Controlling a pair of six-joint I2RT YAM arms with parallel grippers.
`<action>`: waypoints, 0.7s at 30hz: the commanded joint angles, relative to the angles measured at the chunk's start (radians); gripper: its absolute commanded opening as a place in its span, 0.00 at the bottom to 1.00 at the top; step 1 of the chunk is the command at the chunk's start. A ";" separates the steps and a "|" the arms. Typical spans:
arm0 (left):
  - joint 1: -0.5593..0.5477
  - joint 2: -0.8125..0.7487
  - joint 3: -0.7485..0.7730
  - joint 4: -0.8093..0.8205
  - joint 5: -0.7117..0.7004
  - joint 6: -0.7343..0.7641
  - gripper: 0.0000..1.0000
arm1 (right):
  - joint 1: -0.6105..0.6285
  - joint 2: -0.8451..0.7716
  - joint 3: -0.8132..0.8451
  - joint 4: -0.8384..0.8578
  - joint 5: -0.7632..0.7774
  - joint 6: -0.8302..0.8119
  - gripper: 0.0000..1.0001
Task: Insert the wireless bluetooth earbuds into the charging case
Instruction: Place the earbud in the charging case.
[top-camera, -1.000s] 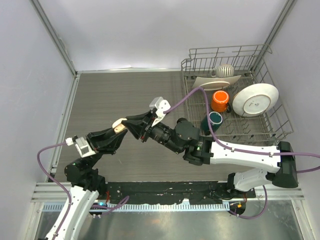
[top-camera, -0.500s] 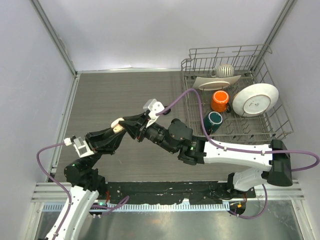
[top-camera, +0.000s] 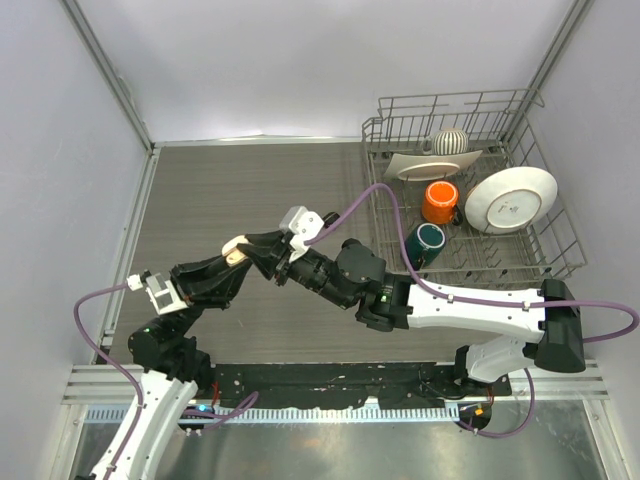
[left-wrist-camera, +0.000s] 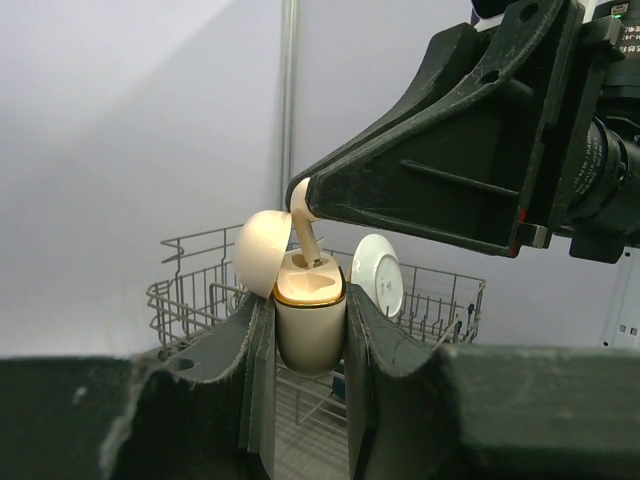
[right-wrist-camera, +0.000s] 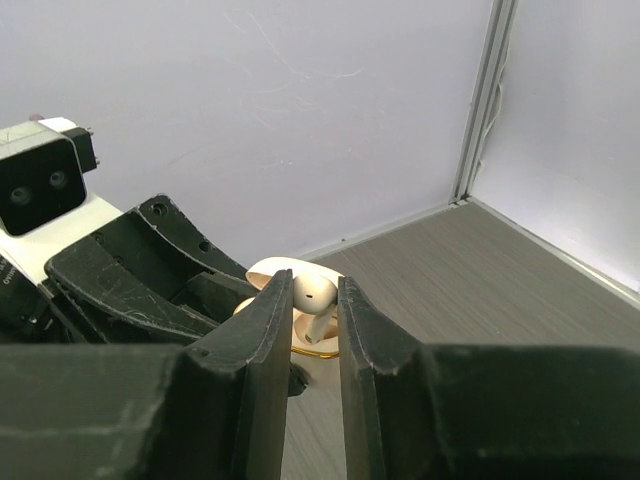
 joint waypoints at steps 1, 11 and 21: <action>-0.001 0.004 0.015 0.090 -0.017 -0.010 0.00 | 0.004 -0.008 0.017 -0.018 -0.022 -0.105 0.01; -0.003 0.008 0.009 0.093 -0.011 -0.012 0.00 | 0.004 -0.017 0.022 -0.046 -0.010 -0.191 0.01; -0.001 0.000 0.008 0.092 0.005 -0.005 0.00 | 0.004 -0.011 0.046 -0.079 0.013 -0.270 0.01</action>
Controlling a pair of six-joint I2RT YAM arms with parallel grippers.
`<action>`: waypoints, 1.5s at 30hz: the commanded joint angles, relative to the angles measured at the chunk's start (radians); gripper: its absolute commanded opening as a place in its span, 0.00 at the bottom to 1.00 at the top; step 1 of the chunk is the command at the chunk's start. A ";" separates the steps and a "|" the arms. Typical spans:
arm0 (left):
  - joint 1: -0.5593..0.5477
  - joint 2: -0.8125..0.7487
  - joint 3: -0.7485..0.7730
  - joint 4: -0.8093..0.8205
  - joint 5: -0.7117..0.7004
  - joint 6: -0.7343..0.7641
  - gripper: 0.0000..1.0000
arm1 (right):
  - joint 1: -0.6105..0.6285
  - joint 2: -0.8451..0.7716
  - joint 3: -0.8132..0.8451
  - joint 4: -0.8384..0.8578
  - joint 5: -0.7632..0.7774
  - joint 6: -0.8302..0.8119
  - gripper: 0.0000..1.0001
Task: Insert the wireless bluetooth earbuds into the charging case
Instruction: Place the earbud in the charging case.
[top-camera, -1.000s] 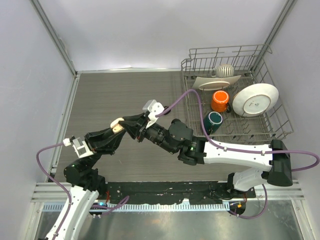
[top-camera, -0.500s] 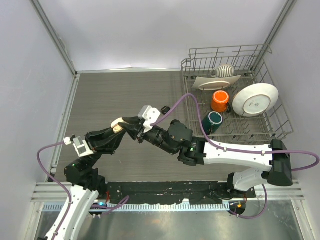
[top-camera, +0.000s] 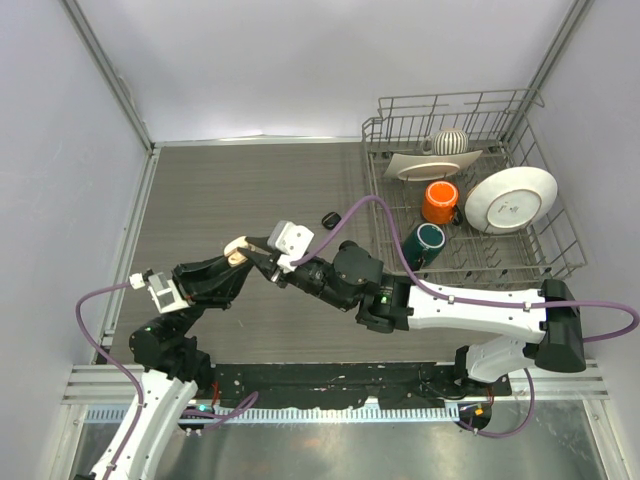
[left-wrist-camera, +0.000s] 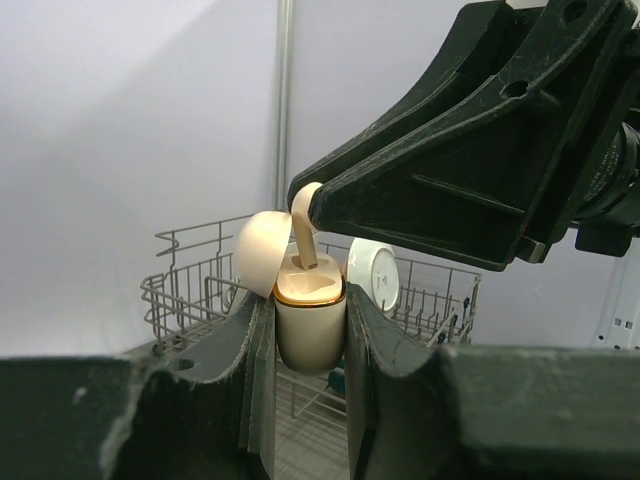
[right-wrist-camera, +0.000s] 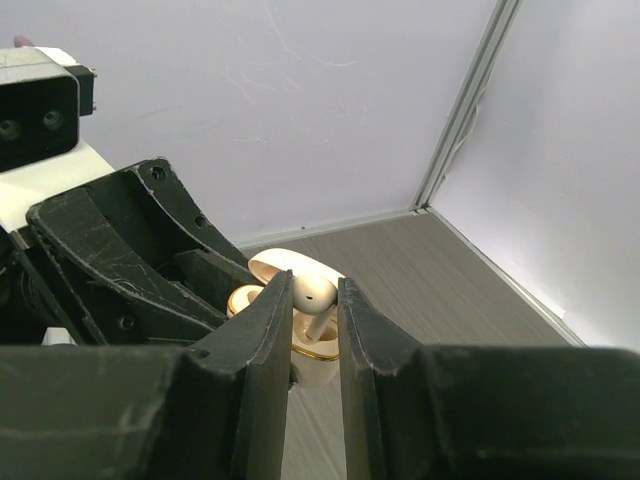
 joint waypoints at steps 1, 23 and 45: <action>-0.003 -0.009 0.013 0.090 -0.002 0.004 0.00 | -0.006 -0.011 0.039 -0.037 0.049 -0.055 0.01; -0.003 0.005 0.017 0.107 -0.042 0.026 0.00 | -0.007 -0.045 0.043 -0.195 -0.051 -0.049 0.15; -0.001 0.001 -0.010 0.095 -0.016 0.029 0.02 | -0.053 -0.077 0.167 -0.224 -0.074 0.160 0.70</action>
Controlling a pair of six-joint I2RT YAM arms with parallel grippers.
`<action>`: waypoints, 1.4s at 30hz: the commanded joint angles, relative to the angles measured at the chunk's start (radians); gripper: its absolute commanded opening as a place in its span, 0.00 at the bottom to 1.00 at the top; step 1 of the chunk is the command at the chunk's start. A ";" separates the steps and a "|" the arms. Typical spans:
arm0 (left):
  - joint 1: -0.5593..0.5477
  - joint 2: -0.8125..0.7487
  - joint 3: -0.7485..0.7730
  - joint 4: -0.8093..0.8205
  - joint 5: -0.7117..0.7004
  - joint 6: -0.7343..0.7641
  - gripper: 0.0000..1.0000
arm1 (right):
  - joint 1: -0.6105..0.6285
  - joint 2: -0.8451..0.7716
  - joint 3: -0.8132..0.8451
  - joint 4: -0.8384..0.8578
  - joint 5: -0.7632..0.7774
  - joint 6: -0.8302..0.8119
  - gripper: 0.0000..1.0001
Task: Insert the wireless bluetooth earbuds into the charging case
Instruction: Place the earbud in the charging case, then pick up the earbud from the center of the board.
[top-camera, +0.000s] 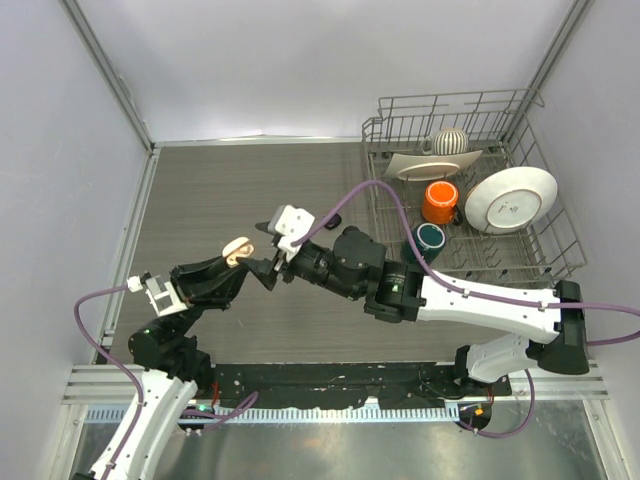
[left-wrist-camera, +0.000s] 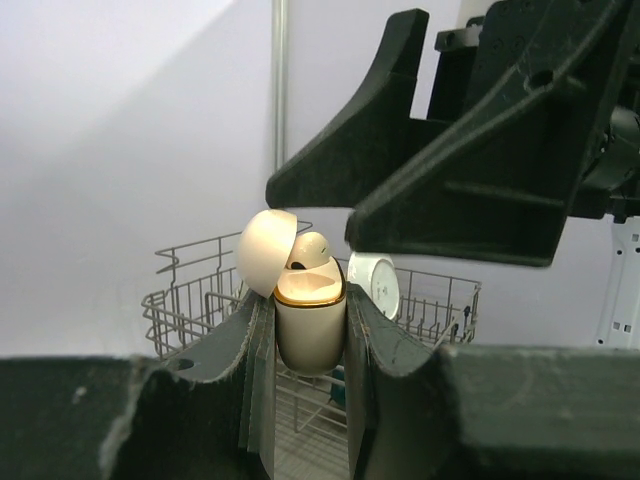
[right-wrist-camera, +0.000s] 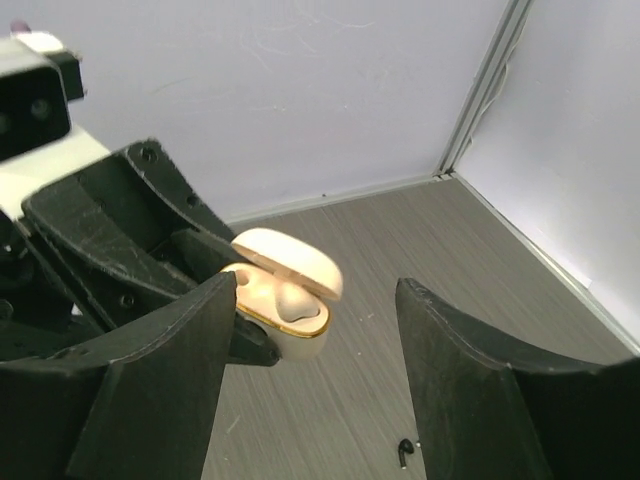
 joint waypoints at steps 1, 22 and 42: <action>-0.001 -0.015 -0.012 0.042 -0.017 0.027 0.02 | -0.037 -0.065 0.075 0.013 -0.024 0.127 0.71; -0.001 -0.099 0.027 -0.084 0.017 0.082 0.01 | -0.528 0.191 0.210 -0.625 -0.340 0.584 0.61; -0.001 -0.108 0.041 -0.121 0.012 0.099 0.00 | -0.507 0.634 0.322 -0.693 -0.114 0.652 0.60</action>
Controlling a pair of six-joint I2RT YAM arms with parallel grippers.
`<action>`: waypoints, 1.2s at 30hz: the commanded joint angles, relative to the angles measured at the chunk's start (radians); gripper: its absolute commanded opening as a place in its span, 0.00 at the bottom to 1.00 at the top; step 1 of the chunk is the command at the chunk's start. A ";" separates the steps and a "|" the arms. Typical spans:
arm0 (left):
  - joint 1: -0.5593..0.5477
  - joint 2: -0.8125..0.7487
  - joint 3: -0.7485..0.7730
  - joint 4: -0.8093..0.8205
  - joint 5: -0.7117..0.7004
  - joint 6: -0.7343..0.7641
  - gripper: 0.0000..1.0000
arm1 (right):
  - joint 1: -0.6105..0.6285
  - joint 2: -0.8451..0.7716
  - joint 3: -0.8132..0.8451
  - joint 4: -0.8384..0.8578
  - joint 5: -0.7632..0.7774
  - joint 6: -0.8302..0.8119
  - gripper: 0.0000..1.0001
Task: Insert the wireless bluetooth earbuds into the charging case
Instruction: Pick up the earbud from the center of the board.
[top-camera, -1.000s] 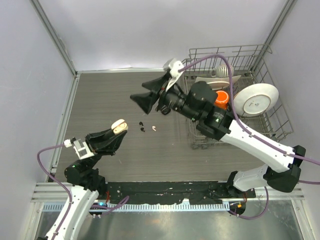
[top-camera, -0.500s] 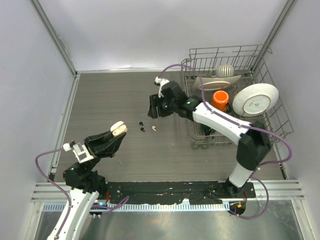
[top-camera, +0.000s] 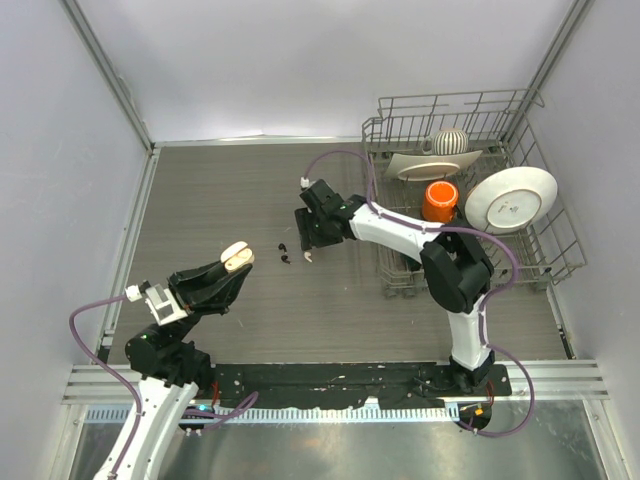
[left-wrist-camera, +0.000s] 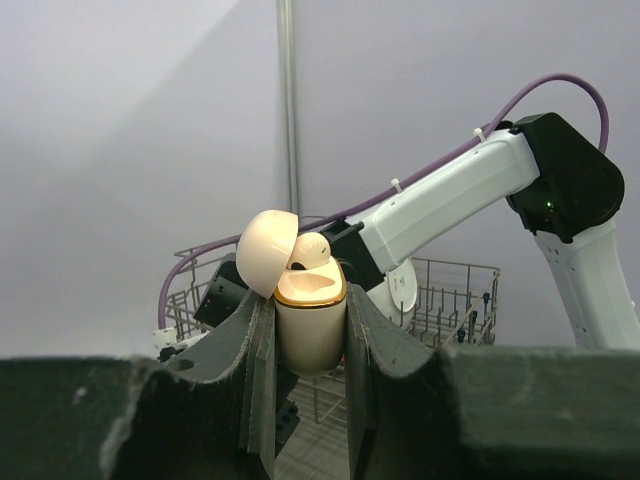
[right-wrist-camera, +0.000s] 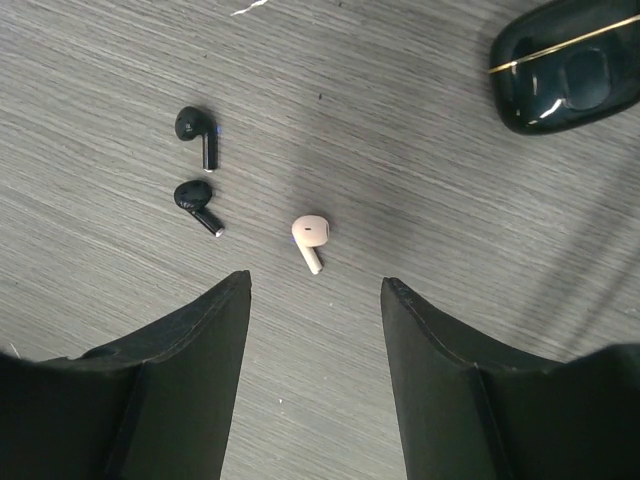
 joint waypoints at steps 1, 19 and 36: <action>0.001 0.000 0.032 0.009 0.002 0.021 0.00 | 0.024 0.043 0.071 0.016 0.016 -0.002 0.59; -0.001 -0.008 0.029 -0.008 -0.009 0.026 0.00 | 0.033 0.145 0.131 -0.015 0.067 -0.022 0.51; 0.001 -0.012 0.023 -0.011 -0.018 0.021 0.00 | 0.035 0.189 0.161 -0.029 0.070 -0.027 0.38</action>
